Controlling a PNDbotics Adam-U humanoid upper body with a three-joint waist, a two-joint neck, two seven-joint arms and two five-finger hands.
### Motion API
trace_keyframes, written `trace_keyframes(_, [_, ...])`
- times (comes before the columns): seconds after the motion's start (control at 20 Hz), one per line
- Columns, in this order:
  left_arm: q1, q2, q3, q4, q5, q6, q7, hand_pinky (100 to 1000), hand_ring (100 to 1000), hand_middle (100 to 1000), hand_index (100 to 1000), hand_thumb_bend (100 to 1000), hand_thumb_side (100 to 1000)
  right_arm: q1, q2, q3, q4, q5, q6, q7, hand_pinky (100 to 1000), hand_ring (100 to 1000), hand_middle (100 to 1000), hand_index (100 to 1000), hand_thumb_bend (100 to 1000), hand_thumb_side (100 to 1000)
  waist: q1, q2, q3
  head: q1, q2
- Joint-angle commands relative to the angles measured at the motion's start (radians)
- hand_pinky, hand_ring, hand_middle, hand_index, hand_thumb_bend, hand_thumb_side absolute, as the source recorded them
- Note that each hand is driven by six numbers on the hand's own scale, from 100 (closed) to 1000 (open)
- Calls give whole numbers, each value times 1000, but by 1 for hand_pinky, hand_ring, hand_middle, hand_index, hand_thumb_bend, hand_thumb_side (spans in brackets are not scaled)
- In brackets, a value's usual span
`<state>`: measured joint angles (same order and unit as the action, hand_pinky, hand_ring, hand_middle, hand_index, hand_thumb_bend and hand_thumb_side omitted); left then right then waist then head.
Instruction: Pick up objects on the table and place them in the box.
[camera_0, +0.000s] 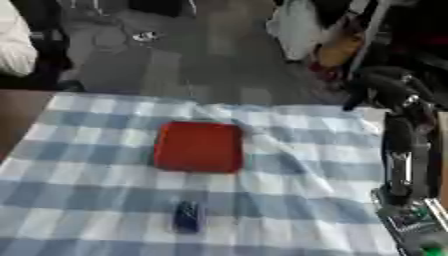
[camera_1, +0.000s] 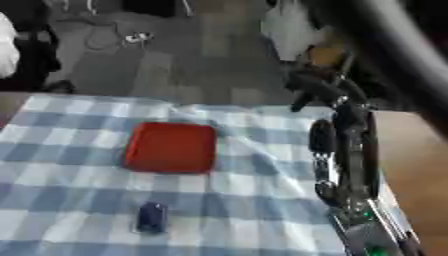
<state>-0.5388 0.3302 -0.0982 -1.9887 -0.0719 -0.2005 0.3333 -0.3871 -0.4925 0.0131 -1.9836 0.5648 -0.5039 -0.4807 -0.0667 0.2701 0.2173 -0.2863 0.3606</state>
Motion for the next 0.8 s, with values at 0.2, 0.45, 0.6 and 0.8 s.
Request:
trace_keyframes(0.2, [-8, 15, 4, -11, 0, 6, 3, 850, 869, 1000, 877, 301, 1000, -11, -12, -6, -16, -4, 3, 3, 390, 629, 696, 796, 100, 1000, 8, -15, -4, -6, -22])
trace_keyframes(0.45, [-6, 18, 4, -11, 0, 11, 1, 848, 867, 1000, 876, 299, 1000, -10, -19, 5, -16, 17, 27, 33, 393, 631, 703, 809, 100, 1000, 7, -17, 0, 20, 120])
trace_keyframes(0.6, [-4, 18, 0, -11, 5, 15, -5, 847, 867, 1000, 877, 295, 1000, -6, -36, 37, -16, 27, 79, 103, 386, 628, 713, 822, 100, 1000, 7, -17, 3, 15, 168])
trace_keyframes(0.8, [2, 23, -3, -11, 8, 18, -12, 846, 866, 1000, 876, 294, 1000, -13, -88, 65, -16, 26, 158, 190, 403, 642, 750, 848, 100, 1000, 5, -21, 3, 8, 202])
